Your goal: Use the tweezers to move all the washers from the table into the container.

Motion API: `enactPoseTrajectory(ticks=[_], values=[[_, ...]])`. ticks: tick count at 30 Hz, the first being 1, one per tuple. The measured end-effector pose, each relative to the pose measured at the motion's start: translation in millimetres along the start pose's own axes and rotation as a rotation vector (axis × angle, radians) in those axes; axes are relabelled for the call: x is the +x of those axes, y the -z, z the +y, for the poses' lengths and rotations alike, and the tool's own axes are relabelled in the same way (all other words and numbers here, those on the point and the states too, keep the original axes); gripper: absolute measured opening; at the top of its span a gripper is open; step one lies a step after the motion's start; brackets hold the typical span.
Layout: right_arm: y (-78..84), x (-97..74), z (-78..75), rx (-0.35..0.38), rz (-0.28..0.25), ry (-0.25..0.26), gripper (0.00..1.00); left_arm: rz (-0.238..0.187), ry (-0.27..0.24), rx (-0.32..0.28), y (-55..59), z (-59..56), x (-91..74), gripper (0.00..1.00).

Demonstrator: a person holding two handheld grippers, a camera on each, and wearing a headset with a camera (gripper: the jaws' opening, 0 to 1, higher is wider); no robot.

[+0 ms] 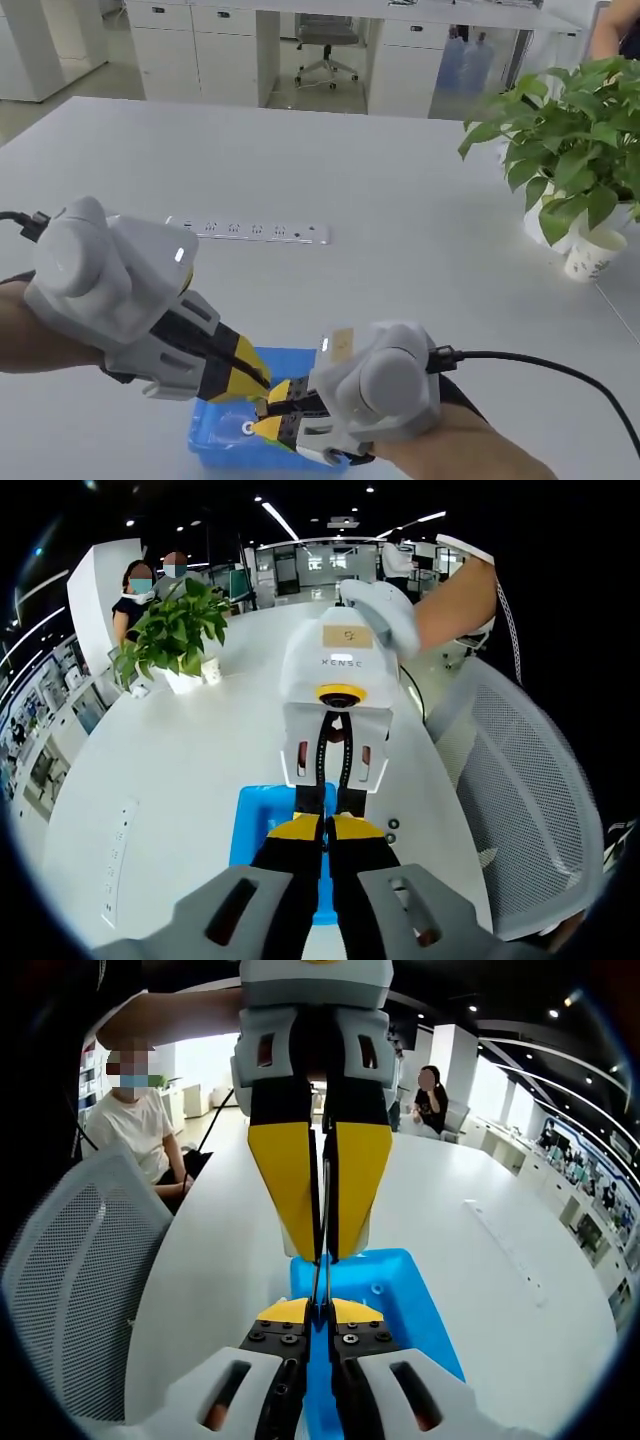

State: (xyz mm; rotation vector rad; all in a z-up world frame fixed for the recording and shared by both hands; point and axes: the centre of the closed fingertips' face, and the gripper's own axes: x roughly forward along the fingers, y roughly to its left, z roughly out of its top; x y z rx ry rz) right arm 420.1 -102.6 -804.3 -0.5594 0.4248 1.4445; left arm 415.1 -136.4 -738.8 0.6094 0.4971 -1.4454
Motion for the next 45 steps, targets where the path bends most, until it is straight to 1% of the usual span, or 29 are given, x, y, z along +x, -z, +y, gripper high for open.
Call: enactPoseTrajectory(ticks=[8,26,30,33,45], values=[[0.3,-0.4,1.1,0.001,-0.002,0.001,0.07,0.003,-0.001,0.003,0.1,-0.8,-0.3,0.04],[1.8,-1.8,8.6,0.007,-0.003,-0.002,0.07,0.017,0.008,0.007,0.1,-7.6,1.1,0.04],[2.4,-2.9,12.5,0.004,-0.001,-0.003,0.07,0.020,0.008,0.011,0.1,-11.4,1.7,0.05],[4.4,-3.1,15.3,0.001,0.000,-0.002,0.07,0.031,0.005,0.021,1.6,-14.6,2.8,0.05],[12.6,-2.4,38.1,0.002,0.008,-0.010,0.07,0.051,0.026,0.046,6.7,-35.9,7.7,0.05]])
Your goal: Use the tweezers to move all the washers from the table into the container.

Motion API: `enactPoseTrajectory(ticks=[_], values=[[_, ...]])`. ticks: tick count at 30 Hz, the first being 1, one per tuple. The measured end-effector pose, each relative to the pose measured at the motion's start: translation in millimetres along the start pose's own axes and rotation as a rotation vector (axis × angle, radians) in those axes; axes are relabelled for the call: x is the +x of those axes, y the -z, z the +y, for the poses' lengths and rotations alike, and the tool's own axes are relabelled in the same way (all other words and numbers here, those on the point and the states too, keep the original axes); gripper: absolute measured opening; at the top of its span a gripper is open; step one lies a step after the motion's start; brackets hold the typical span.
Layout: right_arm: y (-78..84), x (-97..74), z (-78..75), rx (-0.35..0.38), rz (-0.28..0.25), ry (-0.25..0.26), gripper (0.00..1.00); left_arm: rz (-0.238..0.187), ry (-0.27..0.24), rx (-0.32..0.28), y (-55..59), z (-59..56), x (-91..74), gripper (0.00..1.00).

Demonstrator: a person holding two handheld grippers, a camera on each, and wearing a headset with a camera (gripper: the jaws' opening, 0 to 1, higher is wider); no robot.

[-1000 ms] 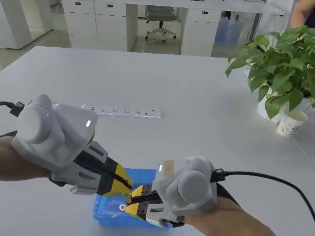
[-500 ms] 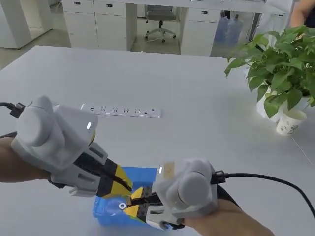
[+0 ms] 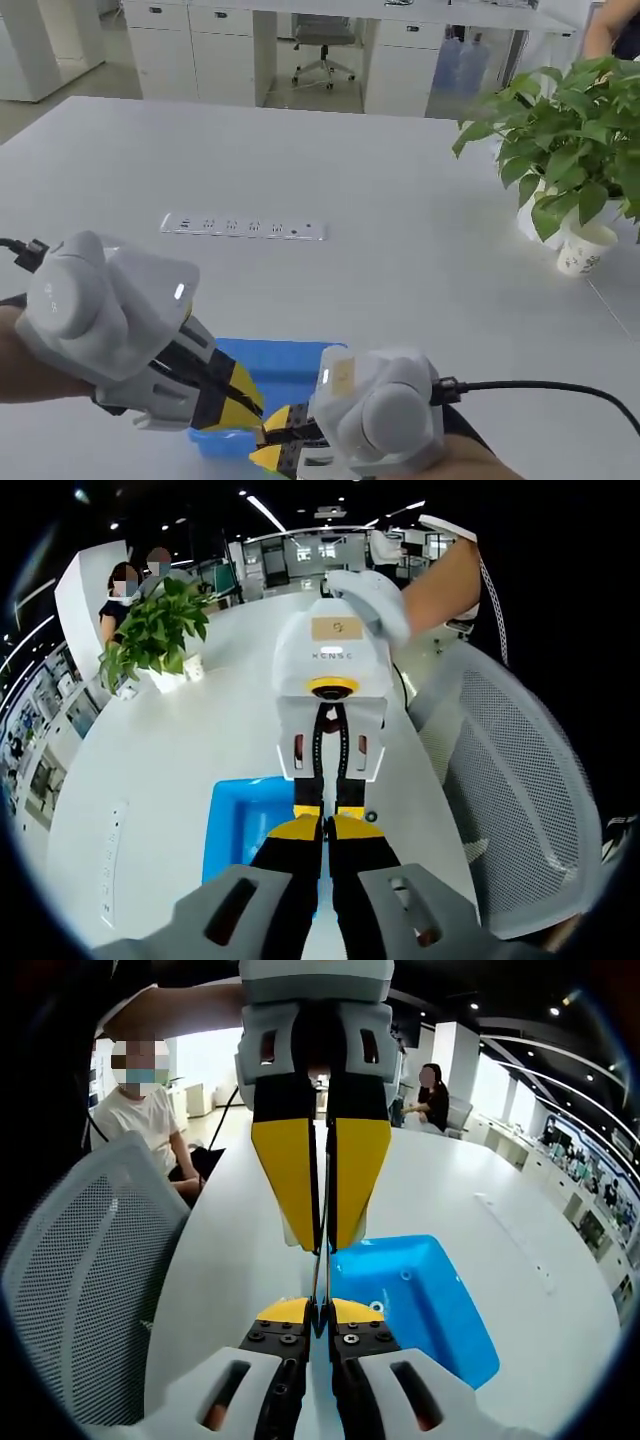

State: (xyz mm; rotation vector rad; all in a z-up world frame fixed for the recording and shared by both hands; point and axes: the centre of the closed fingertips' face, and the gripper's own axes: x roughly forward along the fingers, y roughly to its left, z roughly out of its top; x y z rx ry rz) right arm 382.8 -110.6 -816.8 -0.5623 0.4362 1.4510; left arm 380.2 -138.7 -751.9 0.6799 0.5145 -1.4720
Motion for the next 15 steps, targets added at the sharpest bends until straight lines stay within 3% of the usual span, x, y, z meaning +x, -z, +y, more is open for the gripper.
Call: enactPoseTrajectory(ticks=[10,15], values=[[6.7,1.8,21.0,-0.005,0.001,-0.002,0.07,0.013,0.020,0.030,3.9,-22.0,6.5,0.05],[9.5,1.3,27.1,-0.001,0.002,-0.002,0.07,0.018,0.025,0.039,6.1,-27.4,8.2,0.05]])
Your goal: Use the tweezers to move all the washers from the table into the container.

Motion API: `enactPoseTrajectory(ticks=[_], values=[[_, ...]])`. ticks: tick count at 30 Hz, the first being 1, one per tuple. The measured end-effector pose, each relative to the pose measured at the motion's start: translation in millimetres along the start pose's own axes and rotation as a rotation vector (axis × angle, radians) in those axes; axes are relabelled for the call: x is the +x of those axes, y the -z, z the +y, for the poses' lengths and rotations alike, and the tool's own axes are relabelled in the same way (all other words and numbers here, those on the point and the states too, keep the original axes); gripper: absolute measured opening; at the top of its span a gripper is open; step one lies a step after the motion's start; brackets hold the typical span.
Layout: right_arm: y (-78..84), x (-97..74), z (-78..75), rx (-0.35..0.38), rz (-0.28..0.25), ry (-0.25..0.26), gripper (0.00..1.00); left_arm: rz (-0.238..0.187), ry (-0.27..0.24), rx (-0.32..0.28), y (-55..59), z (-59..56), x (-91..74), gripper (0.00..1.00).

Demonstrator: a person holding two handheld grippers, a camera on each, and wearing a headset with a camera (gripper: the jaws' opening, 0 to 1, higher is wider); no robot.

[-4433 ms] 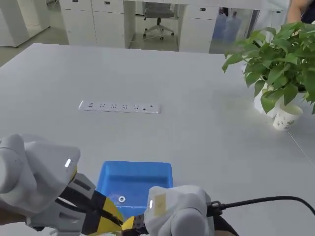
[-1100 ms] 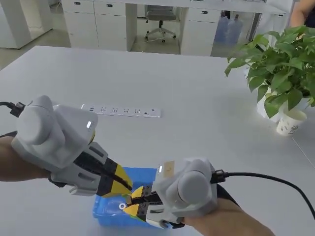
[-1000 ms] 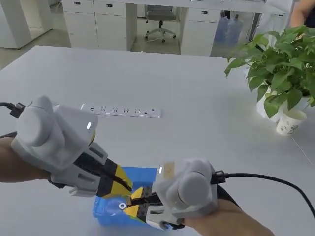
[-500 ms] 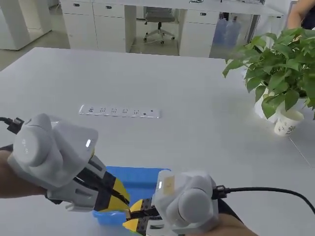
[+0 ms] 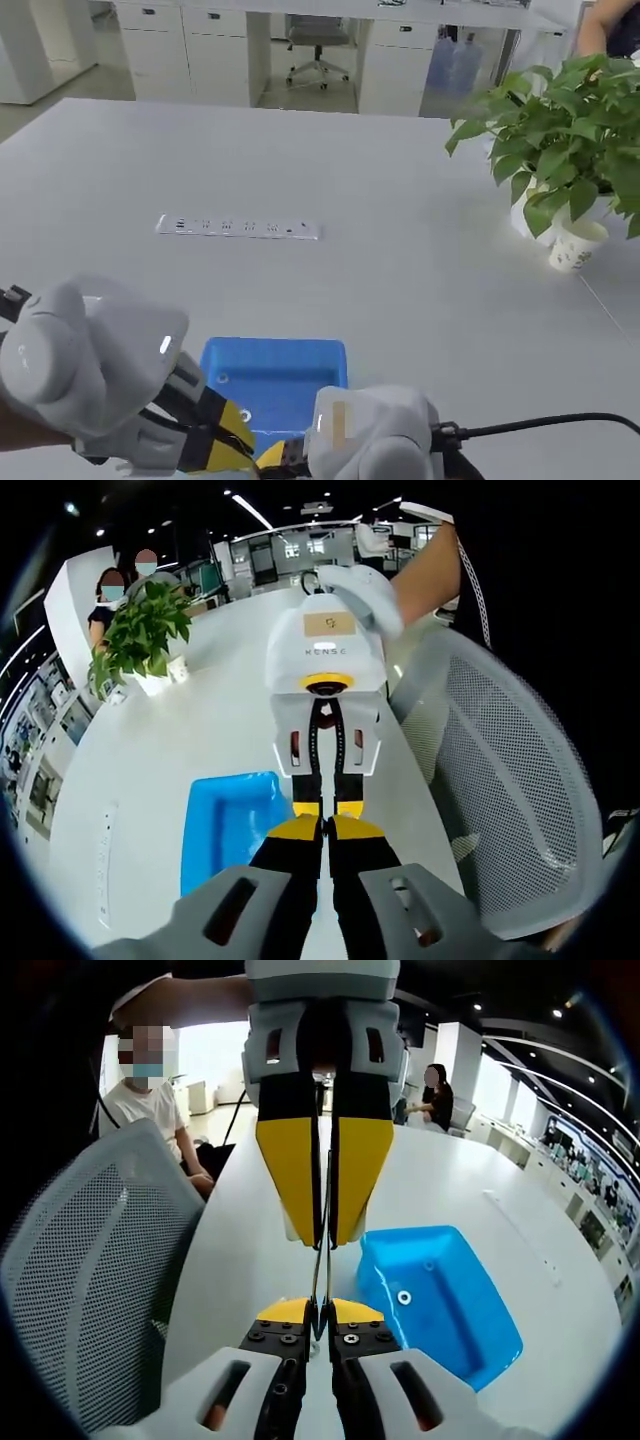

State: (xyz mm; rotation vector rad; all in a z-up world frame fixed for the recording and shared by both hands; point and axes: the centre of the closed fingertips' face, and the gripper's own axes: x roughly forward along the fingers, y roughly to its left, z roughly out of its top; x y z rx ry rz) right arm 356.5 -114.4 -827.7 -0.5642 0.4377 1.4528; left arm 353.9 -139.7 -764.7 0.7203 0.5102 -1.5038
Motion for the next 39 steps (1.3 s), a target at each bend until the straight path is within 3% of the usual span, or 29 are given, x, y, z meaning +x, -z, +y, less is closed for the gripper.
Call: enactPoseTrajectory(ticks=[15,26,34,39], values=[[-3.7,1.0,11.0,0.023,-0.033,0.002,0.07,-0.003,0.019,0.011,-3.5,-12.2,-1.1,0.04],[-5.7,3.7,21.1,0.010,-0.031,-0.007,0.07,0.018,0.067,0.001,-2.2,-23.1,-3.2,0.01],[-7.6,5.2,23.0,0.007,-0.030,-0.002,0.07,0.026,0.075,-0.006,-0.9,-24.9,-4.8,0.01],[-5.0,4.6,20.7,0.004,-0.022,0.015,0.10,0.036,0.055,0.023,0.5,-23.8,-3.1,0.03]])
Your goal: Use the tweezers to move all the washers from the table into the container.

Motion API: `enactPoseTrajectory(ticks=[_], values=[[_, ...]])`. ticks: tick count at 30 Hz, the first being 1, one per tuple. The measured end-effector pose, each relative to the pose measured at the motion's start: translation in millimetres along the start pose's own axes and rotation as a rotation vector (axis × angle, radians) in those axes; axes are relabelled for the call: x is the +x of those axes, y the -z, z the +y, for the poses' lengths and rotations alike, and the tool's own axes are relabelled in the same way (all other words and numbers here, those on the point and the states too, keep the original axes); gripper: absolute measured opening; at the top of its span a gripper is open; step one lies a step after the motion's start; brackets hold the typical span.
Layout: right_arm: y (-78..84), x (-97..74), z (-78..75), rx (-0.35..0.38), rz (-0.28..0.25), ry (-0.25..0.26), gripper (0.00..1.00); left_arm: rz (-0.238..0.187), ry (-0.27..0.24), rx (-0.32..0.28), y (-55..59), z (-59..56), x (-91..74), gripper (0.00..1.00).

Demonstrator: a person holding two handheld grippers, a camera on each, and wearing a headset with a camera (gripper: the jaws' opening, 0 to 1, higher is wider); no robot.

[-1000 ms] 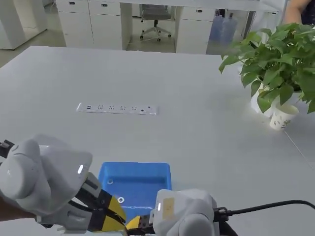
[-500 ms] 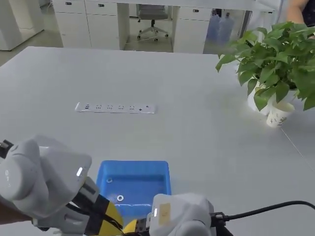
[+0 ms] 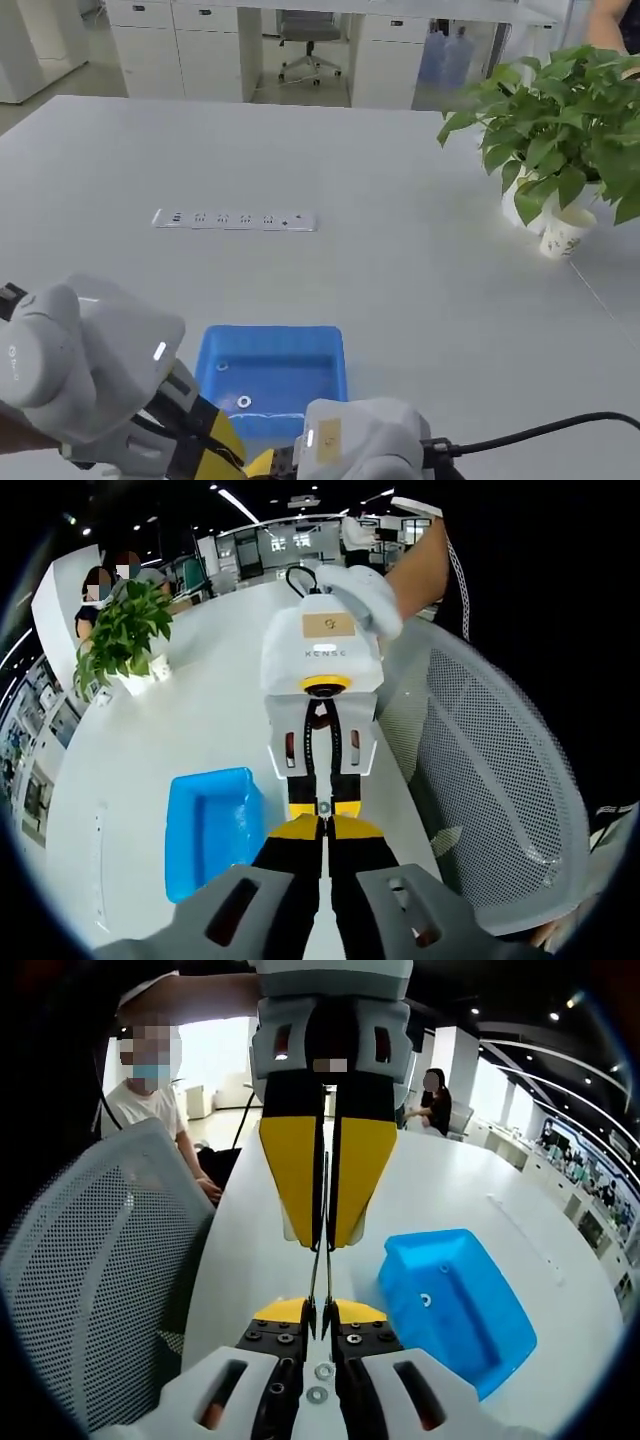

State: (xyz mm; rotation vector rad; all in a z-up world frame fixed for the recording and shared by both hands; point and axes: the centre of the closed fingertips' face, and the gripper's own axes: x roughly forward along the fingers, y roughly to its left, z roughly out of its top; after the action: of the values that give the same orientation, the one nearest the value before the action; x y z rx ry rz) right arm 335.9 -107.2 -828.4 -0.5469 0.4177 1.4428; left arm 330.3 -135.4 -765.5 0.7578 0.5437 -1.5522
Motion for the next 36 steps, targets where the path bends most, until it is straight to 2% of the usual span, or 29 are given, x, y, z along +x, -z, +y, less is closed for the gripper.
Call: enactPoseTrajectory(ticks=[16,25,36], values=[[11.0,-1.2,-1.4,0.006,0.017,0.024,0.12,0.007,-0.018,0.009,3.2,5.0,6.3,0.04],[20.9,-1.6,-0.2,0.022,0.027,0.021,0.11,0.009,-0.001,0.007,4.4,4.1,16.8,0.04],[32.9,-1.3,-0.8,0.049,0.043,0.014,0.11,0.031,0.008,0.017,8.3,5.2,27.5,0.05]])
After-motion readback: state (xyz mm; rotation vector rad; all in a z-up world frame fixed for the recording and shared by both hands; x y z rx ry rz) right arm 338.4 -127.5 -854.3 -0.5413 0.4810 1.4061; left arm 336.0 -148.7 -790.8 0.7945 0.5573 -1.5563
